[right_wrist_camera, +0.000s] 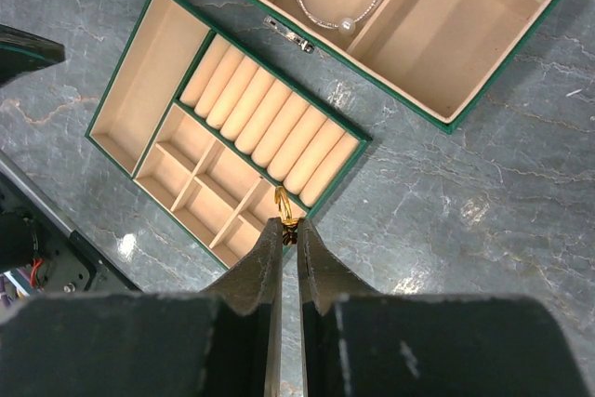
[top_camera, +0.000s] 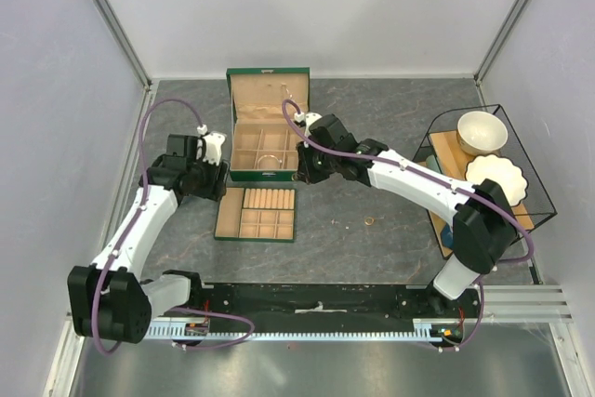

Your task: Organize the mixed jewelry

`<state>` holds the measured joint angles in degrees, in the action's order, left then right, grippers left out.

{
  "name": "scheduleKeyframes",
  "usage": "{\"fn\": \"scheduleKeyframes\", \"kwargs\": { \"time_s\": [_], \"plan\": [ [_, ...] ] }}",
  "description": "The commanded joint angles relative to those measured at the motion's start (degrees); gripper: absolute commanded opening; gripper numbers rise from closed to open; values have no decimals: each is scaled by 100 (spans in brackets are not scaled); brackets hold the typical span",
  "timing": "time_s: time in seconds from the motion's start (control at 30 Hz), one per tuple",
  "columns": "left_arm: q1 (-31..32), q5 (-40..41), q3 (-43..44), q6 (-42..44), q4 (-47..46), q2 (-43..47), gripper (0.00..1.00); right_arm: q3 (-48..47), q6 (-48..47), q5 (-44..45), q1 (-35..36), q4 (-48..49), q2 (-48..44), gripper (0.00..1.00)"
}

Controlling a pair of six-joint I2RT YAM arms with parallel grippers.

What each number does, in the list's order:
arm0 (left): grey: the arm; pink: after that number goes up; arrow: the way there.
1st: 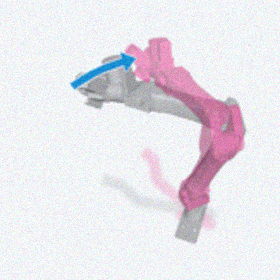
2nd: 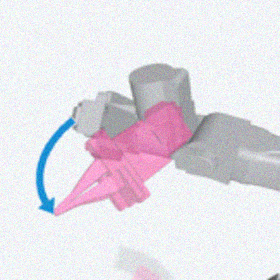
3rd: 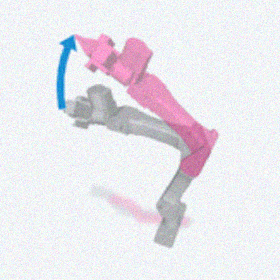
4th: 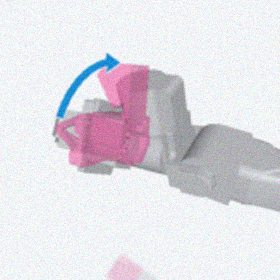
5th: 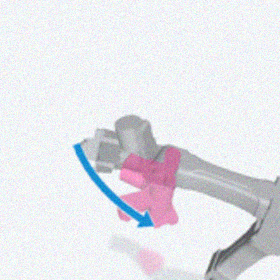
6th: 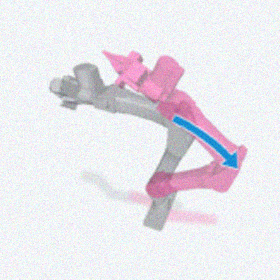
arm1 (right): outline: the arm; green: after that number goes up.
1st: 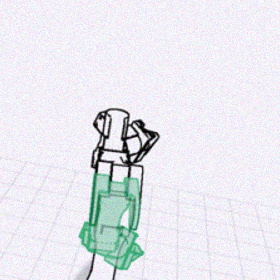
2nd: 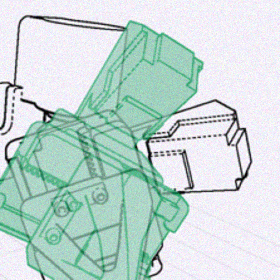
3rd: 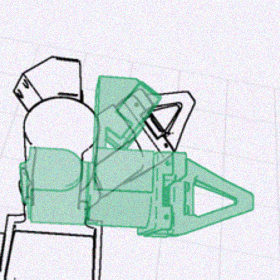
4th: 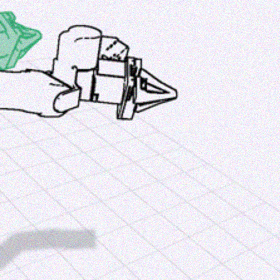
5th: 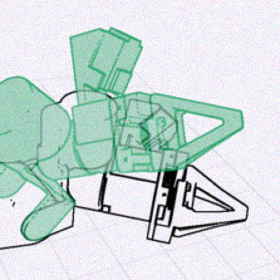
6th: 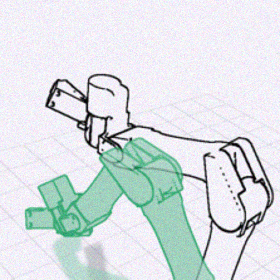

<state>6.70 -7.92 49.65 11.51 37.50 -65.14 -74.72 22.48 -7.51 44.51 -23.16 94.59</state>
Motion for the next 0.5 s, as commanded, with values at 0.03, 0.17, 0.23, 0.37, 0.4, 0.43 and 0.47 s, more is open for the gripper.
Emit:
{"fn": "scheduleKeyframes", "kwargs": {
  "time_s": [0.03,0.17,0.23,0.37,0.4,0.43,0.47],
  "plan": [
    [-28,256,-394,378,-365,-340,62,-122,-139,188,101,242,77,0],
    [-46,274,-333,449,-436,-727,54,-113,-182,223,110,277,148,0],
    [-55,256,-246,449,-419,-1024,52,-131,-209,232,110,285,148,0],
    [-46,125,-175,493,-445,-1403,49,-122,-270,258,110,294,104,0],
    [-46,63,-166,493,-454,-1491,49,-105,-279,276,110,294,95,0],
    [-55,54,-149,501,-471,-1571,49,-96,-288,294,110,294,69,0],
    [-55,37,-148,493,-532,-1737,48,-78,-297,294,119,312,60,0]
  ]
}}
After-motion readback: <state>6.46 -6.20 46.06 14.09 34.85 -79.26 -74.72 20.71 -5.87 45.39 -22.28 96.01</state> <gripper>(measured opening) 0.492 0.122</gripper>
